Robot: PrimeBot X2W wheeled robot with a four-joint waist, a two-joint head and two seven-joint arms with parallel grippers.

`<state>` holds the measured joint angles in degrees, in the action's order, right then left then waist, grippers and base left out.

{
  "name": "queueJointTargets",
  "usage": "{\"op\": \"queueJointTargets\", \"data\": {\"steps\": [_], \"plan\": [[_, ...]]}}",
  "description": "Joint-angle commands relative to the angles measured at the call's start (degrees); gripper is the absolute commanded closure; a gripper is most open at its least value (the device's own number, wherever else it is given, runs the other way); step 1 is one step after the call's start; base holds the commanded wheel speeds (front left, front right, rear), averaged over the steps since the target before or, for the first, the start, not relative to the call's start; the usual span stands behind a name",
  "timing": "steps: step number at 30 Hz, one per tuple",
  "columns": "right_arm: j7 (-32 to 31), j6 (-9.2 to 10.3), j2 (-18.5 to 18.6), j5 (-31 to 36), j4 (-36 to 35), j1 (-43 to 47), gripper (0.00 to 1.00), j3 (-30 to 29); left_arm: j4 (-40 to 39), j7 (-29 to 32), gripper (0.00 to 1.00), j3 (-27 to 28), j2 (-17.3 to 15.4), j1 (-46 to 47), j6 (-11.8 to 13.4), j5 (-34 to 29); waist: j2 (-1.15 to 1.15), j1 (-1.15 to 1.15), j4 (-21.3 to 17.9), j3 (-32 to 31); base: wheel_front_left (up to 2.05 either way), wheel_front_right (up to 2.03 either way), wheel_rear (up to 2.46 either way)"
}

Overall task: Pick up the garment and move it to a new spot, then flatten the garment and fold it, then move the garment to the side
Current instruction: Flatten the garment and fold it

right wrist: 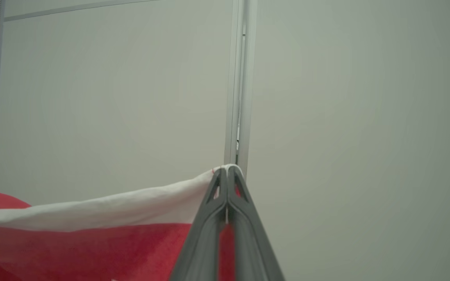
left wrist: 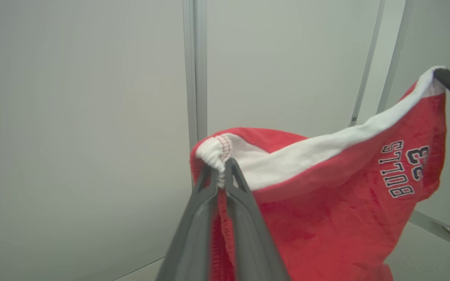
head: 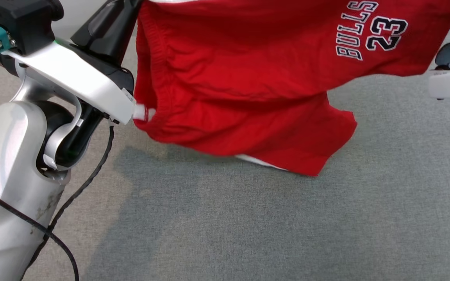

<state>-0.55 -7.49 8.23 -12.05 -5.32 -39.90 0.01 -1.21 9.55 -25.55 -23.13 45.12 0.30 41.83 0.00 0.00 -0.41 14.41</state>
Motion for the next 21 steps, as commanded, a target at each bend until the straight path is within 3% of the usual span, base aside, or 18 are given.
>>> {"op": "queueJointTargets", "data": {"steps": [1,12,21], "plan": [[0.58,-0.02,0.26,-0.25,0.84,-1.85,1.00,0.02,0.83,-0.46,1.00,0.21,-0.29,1.67,0.18,-0.98,0.00,0.00,-0.11,1.34,0.00,0.00,0.00],[5.14,-0.02,1.11,-2.24,12.87,-17.32,1.00,5.55,10.24,-3.48,1.00,0.19,3.46,12.57,-2.09,-2.21,0.00,0.00,0.04,6.68,0.00,0.00,0.00],[10.65,-0.02,-2.01,-5.36,33.13,-36.39,1.00,7.88,28.06,-9.57,1.00,0.89,7.62,26.54,-4.62,-3.35,0.00,0.00,0.33,11.01,0.00,0.00,0.00]]}}
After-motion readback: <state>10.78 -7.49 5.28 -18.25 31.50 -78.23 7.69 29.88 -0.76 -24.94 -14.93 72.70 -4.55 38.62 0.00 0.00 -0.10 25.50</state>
